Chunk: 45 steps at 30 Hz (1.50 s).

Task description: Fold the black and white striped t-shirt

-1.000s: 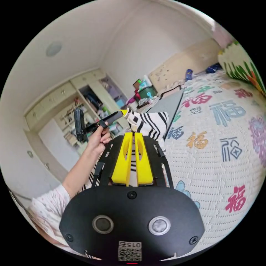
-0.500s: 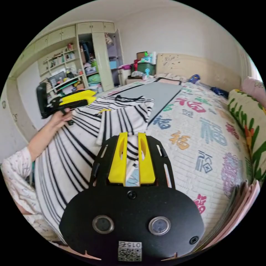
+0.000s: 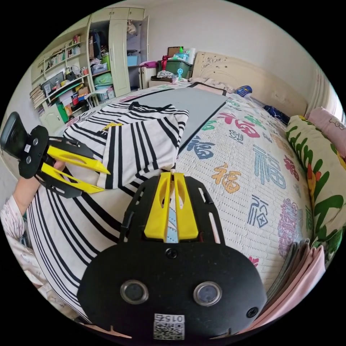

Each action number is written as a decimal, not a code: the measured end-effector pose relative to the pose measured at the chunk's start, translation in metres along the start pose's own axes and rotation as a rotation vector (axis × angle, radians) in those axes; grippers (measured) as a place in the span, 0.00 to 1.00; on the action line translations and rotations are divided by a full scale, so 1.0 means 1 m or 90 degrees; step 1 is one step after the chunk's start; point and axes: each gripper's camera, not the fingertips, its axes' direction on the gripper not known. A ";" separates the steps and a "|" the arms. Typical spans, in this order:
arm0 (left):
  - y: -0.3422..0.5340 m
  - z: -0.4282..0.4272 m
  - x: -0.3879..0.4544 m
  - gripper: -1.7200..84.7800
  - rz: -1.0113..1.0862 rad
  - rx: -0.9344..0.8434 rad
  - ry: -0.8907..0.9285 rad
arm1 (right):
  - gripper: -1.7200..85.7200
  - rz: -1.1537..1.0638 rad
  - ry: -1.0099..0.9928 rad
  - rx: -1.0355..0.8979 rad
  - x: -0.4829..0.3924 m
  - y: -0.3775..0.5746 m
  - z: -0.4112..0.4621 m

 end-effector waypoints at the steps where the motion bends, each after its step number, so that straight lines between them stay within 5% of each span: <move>1: -0.002 -0.003 0.001 0.08 0.007 0.002 0.010 | 0.02 0.014 -0.001 0.005 0.010 0.006 0.005; 12: -0.028 -0.027 0.007 0.06 0.012 0.009 0.006 | 0.05 0.066 -0.067 -0.019 0.106 0.050 0.054; 18: -0.003 -0.091 -0.086 0.11 -0.266 0.162 0.075 | 0.12 0.091 -0.068 0.129 0.161 0.104 -0.002; 23: 0.021 -0.084 -0.134 0.14 -0.454 0.090 0.031 | 0.13 -0.018 -0.013 0.161 0.139 0.123 -0.031; 31: -0.019 -0.079 -0.117 0.11 -0.418 -0.009 -0.081 | 0.12 -0.249 -0.128 0.063 0.105 0.141 -0.004; 45: -0.044 -0.112 -0.117 0.02 -0.431 -0.027 0.010 | 0.05 -0.269 -0.094 0.007 0.195 0.142 0.001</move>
